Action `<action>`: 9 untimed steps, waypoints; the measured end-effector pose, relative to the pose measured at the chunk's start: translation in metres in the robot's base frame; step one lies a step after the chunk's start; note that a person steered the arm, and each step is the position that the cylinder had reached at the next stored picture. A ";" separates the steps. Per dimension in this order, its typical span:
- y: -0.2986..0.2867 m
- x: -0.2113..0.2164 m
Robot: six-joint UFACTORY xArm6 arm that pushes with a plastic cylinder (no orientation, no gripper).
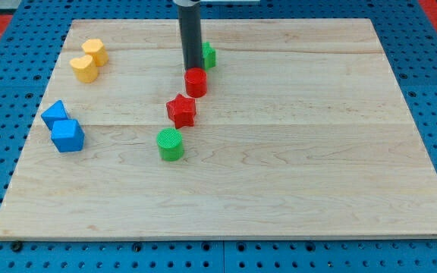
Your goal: Move the green circle bottom diagonally to the red star
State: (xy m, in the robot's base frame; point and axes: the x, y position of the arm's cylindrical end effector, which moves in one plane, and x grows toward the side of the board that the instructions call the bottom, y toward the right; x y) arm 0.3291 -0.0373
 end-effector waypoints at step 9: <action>0.014 0.194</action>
State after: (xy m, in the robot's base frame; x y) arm 0.5229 -0.0238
